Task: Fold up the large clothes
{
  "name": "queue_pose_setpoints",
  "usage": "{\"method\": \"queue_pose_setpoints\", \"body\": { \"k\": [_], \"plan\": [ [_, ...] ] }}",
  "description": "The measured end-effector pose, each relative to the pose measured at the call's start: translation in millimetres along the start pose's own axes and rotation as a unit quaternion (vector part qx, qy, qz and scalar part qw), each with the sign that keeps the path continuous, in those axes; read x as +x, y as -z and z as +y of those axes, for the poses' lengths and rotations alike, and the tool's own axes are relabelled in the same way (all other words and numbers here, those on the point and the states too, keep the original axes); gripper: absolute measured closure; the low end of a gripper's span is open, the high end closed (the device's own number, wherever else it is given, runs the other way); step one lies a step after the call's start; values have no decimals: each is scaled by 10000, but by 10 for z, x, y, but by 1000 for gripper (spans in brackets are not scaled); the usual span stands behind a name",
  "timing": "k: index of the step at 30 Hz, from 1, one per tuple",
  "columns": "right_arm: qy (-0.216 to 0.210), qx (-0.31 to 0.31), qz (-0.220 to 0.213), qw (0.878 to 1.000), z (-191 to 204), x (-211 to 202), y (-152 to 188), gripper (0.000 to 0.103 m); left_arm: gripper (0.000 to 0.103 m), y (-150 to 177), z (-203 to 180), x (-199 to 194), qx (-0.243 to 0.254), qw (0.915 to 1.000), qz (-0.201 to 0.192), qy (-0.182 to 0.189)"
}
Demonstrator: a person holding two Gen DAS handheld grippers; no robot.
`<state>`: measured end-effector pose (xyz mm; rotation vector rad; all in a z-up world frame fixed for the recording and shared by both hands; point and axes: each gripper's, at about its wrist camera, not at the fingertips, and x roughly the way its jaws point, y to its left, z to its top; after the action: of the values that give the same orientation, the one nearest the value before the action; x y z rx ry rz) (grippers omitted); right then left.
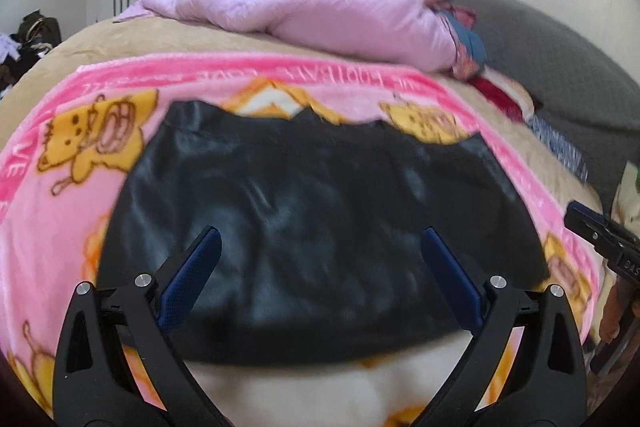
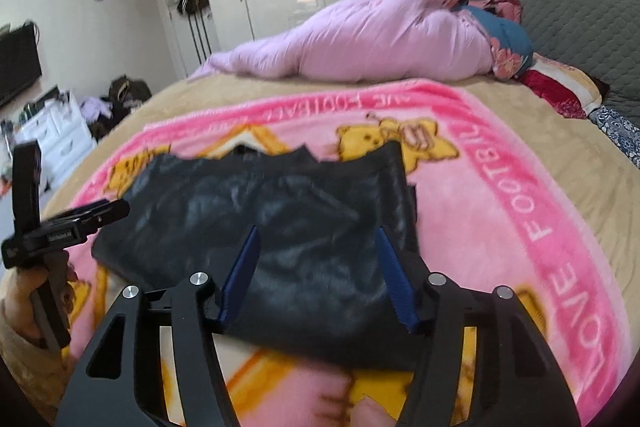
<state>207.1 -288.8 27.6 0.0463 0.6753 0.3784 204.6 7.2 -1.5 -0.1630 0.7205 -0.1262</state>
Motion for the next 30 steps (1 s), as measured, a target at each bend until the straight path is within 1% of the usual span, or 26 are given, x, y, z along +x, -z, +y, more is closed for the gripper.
{"method": "queue_pose_setpoints", "body": {
  "k": [3, 5, 7, 8, 11, 12, 14, 17, 23, 24, 25, 29, 30],
  "plan": [
    [-1, 26, 204, 9998, 54, 110, 159, 45, 10, 172, -81, 97, 90, 9996, 274, -32],
    [-22, 100, 384, 9992, 70, 193, 285, 45, 10, 285, -97, 179, 64, 9988, 478, -65],
    [74, 80, 532, 9985, 76, 265, 373, 45, 10, 359, -125, 206, 151, 9984, 514, -174],
    [116, 57, 597, 9981, 74, 294, 407, 45, 10, 393, -162, 212, 297, 9979, 517, -272],
    [371, -37, 905, 9952, 64, 414, 521, 45, 10, 470, -202, 247, 428, 9968, 532, -425],
    [384, -50, 973, 9945, 69, 443, 556, 45, 10, 510, -210, 283, 487, 9962, 557, -457],
    [409, 31, 1045, 9937, 55, 483, 614, 45, 9, 560, -155, 307, 370, 9973, 523, -352],
    [414, 41, 1027, 9938, 58, 489, 636, 45, 10, 556, -111, 217, 269, 9985, 409, -227],
    [269, -38, 686, 9973, 101, 275, 511, 43, 10, 526, -92, -3, 46, 9993, 341, -141],
    [170, -44, 609, 9980, 134, 230, 493, 41, 10, 527, -63, -57, -33, 9994, 316, -138],
    [127, -50, 564, 9983, 159, 203, 473, 36, 10, 517, -52, -78, -57, 9994, 305, -134],
    [-110, -143, 440, 9989, 313, 121, 409, 32, 10, 490, 22, -275, -135, 9995, 144, -255],
    [-161, -189, 402, 9989, 367, 103, 395, 29, 10, 482, 40, -296, -162, 9994, 129, -264]
  ]
}}
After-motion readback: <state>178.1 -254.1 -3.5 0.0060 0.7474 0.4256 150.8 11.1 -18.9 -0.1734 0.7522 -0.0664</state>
